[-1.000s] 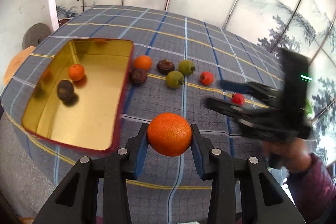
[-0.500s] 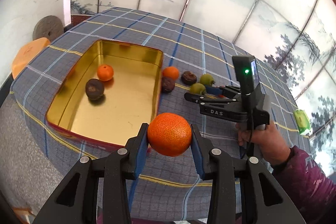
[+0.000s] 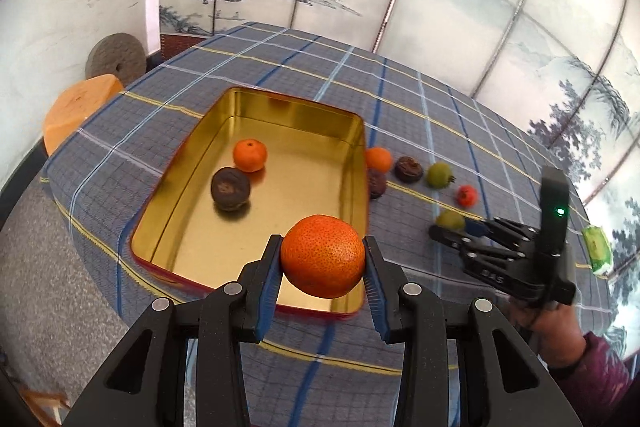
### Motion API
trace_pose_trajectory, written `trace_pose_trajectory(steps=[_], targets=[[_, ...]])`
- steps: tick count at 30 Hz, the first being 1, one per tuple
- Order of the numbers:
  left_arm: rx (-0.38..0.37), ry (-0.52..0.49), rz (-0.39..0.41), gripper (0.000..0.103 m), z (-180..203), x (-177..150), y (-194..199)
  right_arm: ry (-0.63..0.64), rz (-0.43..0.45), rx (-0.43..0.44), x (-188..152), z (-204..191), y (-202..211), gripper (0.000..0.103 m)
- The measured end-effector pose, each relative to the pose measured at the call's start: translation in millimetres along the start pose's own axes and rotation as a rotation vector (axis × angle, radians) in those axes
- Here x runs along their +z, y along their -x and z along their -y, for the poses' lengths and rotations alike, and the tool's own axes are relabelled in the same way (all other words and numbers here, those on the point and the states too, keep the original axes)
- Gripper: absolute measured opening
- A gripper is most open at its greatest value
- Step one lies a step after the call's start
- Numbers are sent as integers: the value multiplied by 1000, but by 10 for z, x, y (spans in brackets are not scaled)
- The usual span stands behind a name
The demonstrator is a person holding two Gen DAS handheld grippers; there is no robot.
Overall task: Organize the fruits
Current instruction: 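Carry the orange into the tin and release it while the right gripper holds the green fruit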
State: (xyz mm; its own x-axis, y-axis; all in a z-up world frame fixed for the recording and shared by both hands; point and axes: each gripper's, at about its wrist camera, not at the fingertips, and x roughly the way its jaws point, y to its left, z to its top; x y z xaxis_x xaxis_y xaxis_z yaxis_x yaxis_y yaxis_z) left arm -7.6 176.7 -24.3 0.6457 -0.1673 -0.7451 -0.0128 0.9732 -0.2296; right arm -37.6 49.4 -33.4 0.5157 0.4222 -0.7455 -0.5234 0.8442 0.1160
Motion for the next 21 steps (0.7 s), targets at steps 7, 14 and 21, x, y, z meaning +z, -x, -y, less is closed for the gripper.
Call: trace_pose_trajectory(steps=[7, 14, 21], targets=[[34, -15, -10, 40, -72, -23, -141, -60, 4, 7, -4, 110, 20, 34], [67, -54, -3, 40, -54, -36, -247, -52, -10, 3, -3, 99, -4, 34], [89, -86, -11, 40, -44, -21, -365, -49, -12, 0, 0, 96, -7, 34]])
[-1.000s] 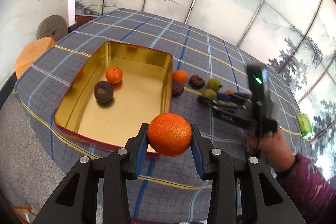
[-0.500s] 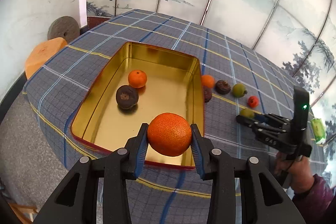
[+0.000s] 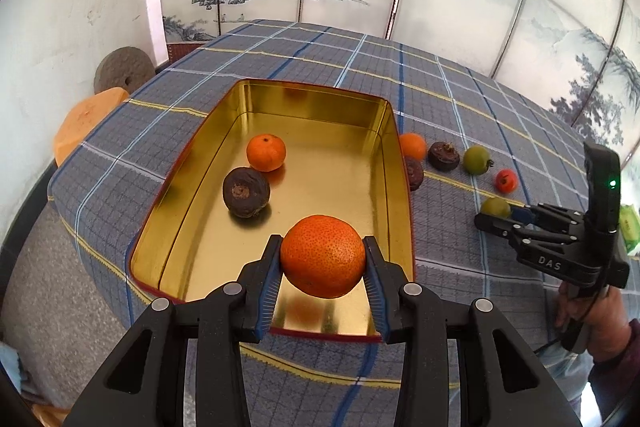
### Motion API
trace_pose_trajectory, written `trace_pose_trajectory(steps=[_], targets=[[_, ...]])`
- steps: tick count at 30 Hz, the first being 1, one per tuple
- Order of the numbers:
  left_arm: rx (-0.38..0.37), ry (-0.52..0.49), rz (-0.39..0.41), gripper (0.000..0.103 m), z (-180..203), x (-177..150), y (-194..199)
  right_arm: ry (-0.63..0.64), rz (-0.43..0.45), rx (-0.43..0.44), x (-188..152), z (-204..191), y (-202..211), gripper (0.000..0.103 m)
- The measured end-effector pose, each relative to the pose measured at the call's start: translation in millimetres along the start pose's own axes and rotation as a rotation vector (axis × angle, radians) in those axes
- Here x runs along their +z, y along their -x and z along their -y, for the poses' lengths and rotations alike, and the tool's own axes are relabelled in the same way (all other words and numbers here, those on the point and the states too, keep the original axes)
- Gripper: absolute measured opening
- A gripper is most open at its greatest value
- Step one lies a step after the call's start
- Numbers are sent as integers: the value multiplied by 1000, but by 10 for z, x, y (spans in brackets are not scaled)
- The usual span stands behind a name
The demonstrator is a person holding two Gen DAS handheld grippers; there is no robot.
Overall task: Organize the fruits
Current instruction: 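Carry the orange into the tin and release it while the right gripper holds the green fruit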
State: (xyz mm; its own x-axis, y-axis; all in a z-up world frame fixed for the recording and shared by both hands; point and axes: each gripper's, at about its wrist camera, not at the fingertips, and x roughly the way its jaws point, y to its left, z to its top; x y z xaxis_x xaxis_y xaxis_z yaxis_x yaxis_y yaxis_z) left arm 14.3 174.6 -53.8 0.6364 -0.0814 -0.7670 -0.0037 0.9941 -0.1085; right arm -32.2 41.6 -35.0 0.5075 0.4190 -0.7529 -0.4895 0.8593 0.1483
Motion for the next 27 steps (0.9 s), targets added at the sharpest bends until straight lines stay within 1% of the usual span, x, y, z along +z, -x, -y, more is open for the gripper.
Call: trace_pose_trajectory(steps=[6, 12, 21, 27], targets=[[21, -45, 1, 40, 53, 81, -110, 0, 0, 0, 2, -3, 1, 34], [42, -90, 0, 40, 101, 262, -234, 1, 0, -1, 0, -9, -3, 34], [89, -163, -58, 40, 201, 557, -544, -1, -1, 3, -1, -3, -5, 34], [106, -179, -80, 40, 244, 700, -644, -1, 0, 3, 0, 3, -4, 35]])
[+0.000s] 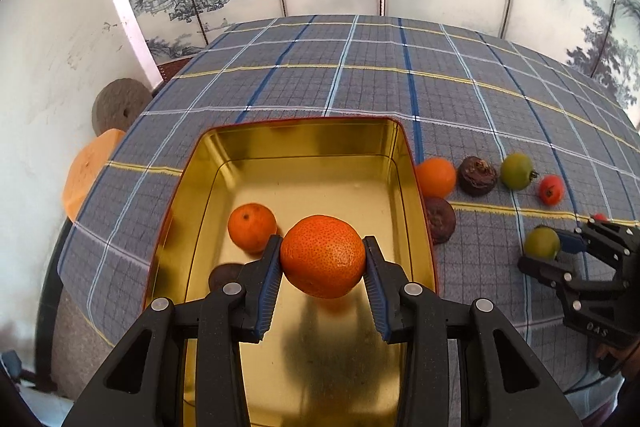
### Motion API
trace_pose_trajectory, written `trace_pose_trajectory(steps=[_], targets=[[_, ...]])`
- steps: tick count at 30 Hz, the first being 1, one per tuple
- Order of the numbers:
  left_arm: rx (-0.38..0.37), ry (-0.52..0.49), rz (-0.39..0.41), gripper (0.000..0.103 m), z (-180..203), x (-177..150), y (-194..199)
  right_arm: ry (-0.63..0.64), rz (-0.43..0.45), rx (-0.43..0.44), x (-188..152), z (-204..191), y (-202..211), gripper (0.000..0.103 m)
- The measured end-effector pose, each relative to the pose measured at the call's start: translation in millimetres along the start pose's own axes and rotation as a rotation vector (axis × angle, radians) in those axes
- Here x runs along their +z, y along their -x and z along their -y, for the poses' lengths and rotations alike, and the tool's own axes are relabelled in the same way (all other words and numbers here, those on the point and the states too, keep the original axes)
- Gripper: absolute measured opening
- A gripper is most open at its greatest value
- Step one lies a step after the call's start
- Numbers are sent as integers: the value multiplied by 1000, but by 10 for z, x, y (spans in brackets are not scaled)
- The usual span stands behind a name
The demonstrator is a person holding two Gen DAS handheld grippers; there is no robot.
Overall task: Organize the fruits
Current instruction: 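Carry the orange into the tin and release it while the right gripper holds the green fruit, then carry the green fruit into the tin and open the right gripper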
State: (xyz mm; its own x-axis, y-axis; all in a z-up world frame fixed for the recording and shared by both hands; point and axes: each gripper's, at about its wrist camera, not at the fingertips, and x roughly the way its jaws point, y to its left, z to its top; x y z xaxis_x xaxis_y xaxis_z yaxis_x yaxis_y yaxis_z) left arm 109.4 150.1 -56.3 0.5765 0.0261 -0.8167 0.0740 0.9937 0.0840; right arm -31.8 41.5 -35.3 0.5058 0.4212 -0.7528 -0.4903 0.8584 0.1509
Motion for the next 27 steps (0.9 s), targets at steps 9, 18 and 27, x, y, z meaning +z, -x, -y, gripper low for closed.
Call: trace_pose_trajectory(steps=[9, 18, 27], targets=[[25, 3, -36, 41, -19, 127, -140, 0, 0, 1, 1, 2, 0, 35], [18, 13, -78, 44, -29, 168, -292, -1, 0, 2, 0, 5, -1, 35], [78, -16, 14, 68, 27, 144, -115, -1, 0, 1, 0, 8, -1, 35]])
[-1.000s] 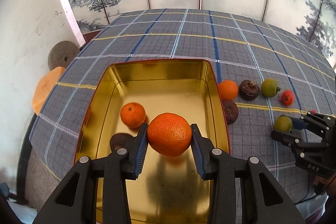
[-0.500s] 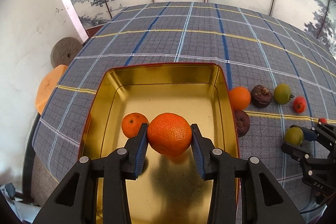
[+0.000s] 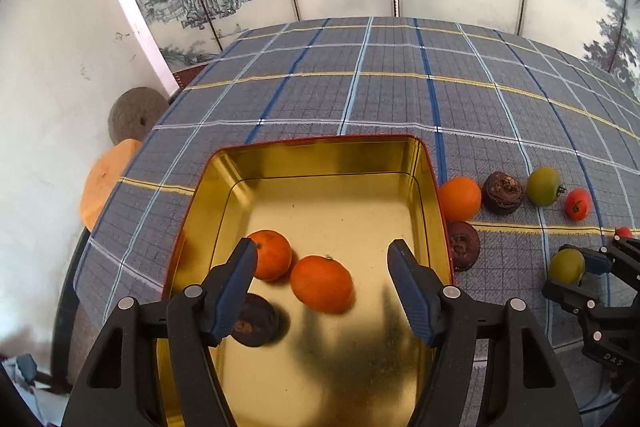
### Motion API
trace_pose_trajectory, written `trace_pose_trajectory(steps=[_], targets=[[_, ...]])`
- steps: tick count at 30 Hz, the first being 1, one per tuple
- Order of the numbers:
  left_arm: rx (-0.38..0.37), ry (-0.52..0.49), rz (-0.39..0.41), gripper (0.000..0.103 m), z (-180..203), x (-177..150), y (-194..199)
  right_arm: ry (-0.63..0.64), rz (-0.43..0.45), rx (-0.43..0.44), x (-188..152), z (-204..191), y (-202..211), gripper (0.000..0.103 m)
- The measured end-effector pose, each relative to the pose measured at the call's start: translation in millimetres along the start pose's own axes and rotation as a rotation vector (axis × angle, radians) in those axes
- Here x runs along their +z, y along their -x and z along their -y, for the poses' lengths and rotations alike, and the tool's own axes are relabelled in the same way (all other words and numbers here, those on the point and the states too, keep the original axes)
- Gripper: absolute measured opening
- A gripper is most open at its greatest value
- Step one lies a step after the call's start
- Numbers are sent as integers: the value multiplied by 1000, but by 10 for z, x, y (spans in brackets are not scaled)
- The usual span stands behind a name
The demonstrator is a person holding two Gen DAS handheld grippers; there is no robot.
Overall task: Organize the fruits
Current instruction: 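Carry the green fruit into the tin and open the right gripper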
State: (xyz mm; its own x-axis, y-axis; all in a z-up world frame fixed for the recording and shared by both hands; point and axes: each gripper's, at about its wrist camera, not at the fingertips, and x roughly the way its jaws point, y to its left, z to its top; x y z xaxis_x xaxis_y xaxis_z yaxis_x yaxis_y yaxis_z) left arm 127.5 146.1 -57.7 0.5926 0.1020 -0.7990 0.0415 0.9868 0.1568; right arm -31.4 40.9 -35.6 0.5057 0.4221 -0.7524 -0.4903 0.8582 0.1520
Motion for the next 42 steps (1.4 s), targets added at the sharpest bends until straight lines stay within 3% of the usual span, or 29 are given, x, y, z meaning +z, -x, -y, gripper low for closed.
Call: trace_pose_trajectory(steps=[16, 21, 26, 31, 35, 42], targets=[[-15, 111, 35, 68, -112, -539, 443, 17, 6, -27, -13, -48, 14, 34], [13, 198, 78, 68, -326, -854, 667, 5, 16, 32, -55, -181, 101, 34], [119, 290, 90, 68, -678, -1288, 803, 73, 65, 127, 172, -587, 271, 34], [167, 322, 69, 68, -906, -1530, 839, 152, 66, 255, 481, -1096, 195, 34], [156, 338, 71, 68, -980, -1585, 899, 235, 13, 291, 653, -1513, -110, 34], [131, 324, 91, 68, -963, -1581, 977, 266, -81, 291, 745, -1865, -613, 36]])
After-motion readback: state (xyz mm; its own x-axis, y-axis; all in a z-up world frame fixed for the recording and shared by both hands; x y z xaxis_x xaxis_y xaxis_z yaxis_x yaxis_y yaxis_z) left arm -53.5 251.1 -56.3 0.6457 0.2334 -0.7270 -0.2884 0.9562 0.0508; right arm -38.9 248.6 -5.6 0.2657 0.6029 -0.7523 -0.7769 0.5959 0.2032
